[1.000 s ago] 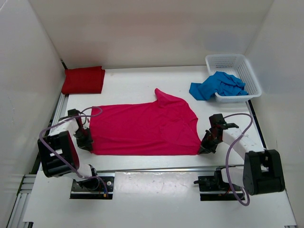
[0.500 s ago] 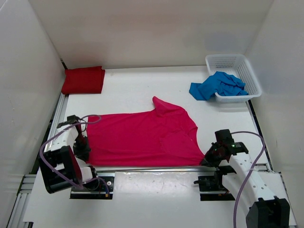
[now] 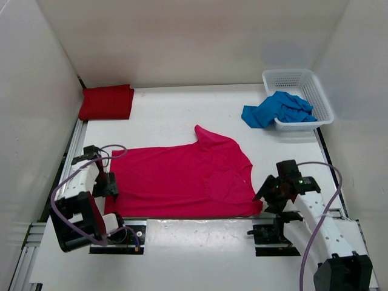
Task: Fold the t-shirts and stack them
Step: Fold the flattened tshirt in 1/3 of the way, then grap the side of the flattened tshirt furthest away from the robot with both arms, then fold the other side of the tshirt into a rectangle
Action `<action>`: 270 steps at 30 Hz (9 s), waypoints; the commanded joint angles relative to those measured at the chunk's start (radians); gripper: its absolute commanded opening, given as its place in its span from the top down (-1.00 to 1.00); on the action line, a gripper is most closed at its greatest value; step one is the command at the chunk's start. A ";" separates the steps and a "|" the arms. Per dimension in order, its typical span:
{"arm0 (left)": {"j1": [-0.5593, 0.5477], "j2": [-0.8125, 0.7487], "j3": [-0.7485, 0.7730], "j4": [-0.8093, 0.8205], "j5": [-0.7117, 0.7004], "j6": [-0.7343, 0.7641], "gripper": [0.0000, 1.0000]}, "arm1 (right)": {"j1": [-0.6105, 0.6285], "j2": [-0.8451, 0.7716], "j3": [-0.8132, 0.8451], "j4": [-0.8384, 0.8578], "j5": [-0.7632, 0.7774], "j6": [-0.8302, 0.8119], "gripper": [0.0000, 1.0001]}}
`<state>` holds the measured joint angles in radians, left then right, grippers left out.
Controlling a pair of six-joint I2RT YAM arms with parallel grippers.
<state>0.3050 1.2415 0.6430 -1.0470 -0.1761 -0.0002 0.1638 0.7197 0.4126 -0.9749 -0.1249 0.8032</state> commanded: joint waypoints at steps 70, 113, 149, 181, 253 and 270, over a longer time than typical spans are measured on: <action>-0.086 0.717 0.689 0.420 0.158 0.000 -0.61 | 0.283 1.459 1.450 0.186 0.068 -0.337 1.00; -0.086 0.392 0.487 0.410 0.271 0.000 -0.47 | 0.327 0.771 0.658 0.361 0.159 -0.210 1.00; -0.116 0.098 0.229 0.410 0.267 0.000 0.79 | 0.350 0.601 0.487 0.287 0.284 -0.202 1.00; -0.080 0.227 0.388 0.410 0.244 0.000 0.72 | 0.302 0.920 0.841 0.315 0.206 -0.225 1.00; -0.043 -0.126 0.130 0.344 0.204 0.000 -0.17 | 0.396 0.684 0.342 0.416 0.211 -0.111 1.00; -0.001 0.216 0.408 0.289 0.200 0.000 -0.17 | 0.396 0.753 0.361 0.427 0.191 -0.121 1.00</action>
<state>0.3046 1.5463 1.0374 -0.7513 -0.0120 0.0002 0.5583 1.4555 0.7673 -0.5591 0.0685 0.6964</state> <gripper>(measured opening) 0.578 0.003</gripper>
